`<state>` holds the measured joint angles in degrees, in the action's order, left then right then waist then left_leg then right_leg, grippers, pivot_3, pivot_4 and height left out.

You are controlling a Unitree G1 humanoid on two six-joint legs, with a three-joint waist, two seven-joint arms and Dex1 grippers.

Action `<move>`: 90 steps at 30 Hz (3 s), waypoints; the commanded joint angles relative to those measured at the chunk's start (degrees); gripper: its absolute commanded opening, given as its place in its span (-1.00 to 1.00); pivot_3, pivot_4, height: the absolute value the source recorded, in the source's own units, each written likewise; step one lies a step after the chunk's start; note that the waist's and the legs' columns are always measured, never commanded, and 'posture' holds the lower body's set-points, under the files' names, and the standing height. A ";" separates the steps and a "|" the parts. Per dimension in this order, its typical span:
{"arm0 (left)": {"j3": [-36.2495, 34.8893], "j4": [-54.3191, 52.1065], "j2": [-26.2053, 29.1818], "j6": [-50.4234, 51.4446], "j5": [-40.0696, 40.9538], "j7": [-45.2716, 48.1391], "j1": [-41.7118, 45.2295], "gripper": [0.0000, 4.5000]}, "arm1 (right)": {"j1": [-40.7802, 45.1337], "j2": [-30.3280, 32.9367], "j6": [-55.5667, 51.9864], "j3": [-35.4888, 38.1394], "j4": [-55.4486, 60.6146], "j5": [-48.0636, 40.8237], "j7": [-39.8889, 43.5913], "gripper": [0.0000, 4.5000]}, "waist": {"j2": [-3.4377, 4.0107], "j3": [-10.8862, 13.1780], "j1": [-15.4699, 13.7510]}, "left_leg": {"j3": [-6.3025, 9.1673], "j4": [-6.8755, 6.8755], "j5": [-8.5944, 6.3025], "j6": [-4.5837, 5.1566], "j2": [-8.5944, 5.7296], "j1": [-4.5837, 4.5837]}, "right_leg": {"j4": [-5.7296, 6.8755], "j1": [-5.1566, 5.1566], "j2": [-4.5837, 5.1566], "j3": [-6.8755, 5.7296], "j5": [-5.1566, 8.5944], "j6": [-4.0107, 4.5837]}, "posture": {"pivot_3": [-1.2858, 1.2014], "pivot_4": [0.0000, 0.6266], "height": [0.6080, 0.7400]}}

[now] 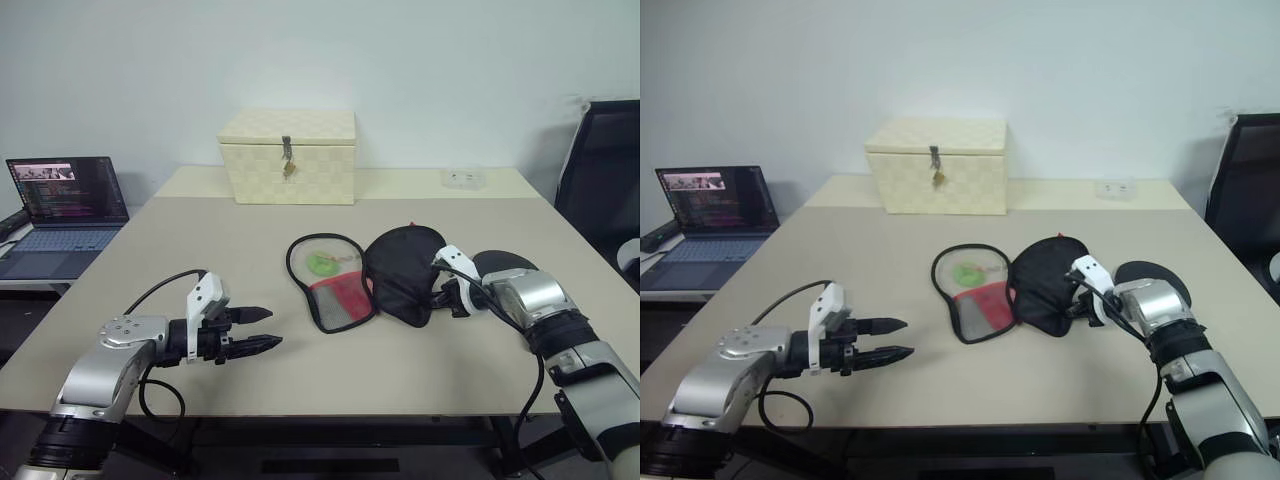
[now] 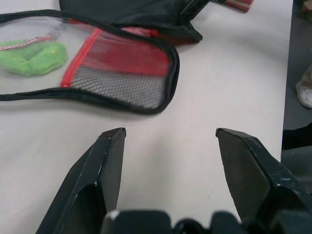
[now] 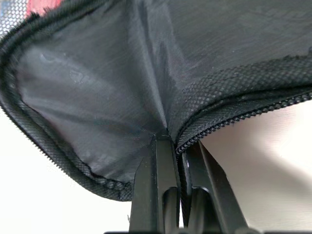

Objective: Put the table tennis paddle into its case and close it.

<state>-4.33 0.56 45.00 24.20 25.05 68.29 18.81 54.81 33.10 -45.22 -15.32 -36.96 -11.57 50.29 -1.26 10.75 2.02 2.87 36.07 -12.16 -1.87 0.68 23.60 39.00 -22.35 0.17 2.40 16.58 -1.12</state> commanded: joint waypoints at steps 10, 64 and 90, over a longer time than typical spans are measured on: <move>0.53 -1.41 -0.29 -1.05 0.76 0.64 1.35 0.43 | -1.01 6.48 -3.71 10.32 7.98 -0.72 0.71 0.89 | 0.11 0.07 -0.21 | 0.03 -0.01 0.00 0.00 -0.01 0.10 | -0.01 -0.06 0.01 -0.02 0.00 0.00 | 0.03 -0.52 1.00; 5.13 0.07 -0.30 1.31 3.79 11.23 17.17 0.43 | -20.44 -1.20 -13.50 34.97 20.14 0.48 -37.08 0.47 | 0.05 0.02 0.24 | -0.05 0.04 0.01 0.00 -0.01 -0.09 | 0.04 0.11 -0.12 0.09 0.00 -0.02 | 0.03 -0.52 1.00; -2.10 -7.42 2.27 3.95 6.69 4.23 4.57 0.43 | -10.01 -33.25 -30.67 33.73 50.84 -5.03 -53.57 -0.51 | 0.21 0.12 0.65 | 0.01 -0.05 0.01 -0.01 0.02 0.37 | 0.18 -0.44 -0.07 0.10 0.03 0.06 | 0.03 -0.52 1.00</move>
<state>-4.82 -4.74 46.72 28.28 30.48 72.96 23.23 44.10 0.18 -77.53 18.49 10.51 -16.83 -1.92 -1.05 10.87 2.68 2.89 36.02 -12.15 -1.88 0.69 23.97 39.15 -22.78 0.12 2.51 16.61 -1.07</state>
